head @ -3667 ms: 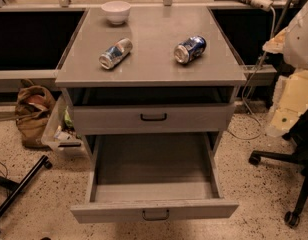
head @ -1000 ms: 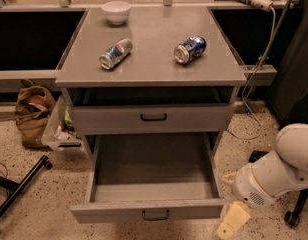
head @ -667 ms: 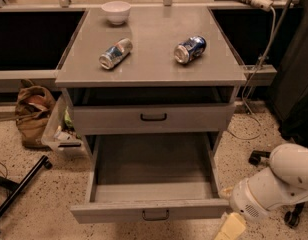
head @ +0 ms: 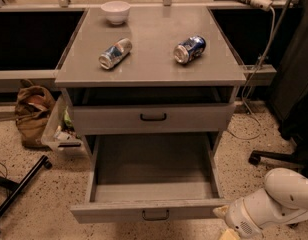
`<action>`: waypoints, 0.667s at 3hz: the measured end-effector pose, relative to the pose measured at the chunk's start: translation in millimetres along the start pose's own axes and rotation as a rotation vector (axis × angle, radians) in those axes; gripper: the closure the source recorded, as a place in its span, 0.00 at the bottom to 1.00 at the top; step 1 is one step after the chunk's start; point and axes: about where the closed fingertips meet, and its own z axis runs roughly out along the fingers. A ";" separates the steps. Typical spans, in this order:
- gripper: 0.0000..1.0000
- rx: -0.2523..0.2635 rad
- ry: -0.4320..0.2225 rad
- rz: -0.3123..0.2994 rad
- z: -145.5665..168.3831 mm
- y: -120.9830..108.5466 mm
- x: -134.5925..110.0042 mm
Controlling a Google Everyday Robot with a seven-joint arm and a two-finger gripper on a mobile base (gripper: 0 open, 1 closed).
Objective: Close middle drawer
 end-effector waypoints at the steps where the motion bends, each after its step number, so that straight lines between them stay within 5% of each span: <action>1: 0.00 0.000 0.000 0.000 0.0 0.0 0.0; 2: 0.00 -0.029 0.015 0.015 23.9 -12.1 -1.4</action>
Offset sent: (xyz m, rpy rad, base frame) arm 0.0210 0.0283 -0.0587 0.0072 0.0854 0.0199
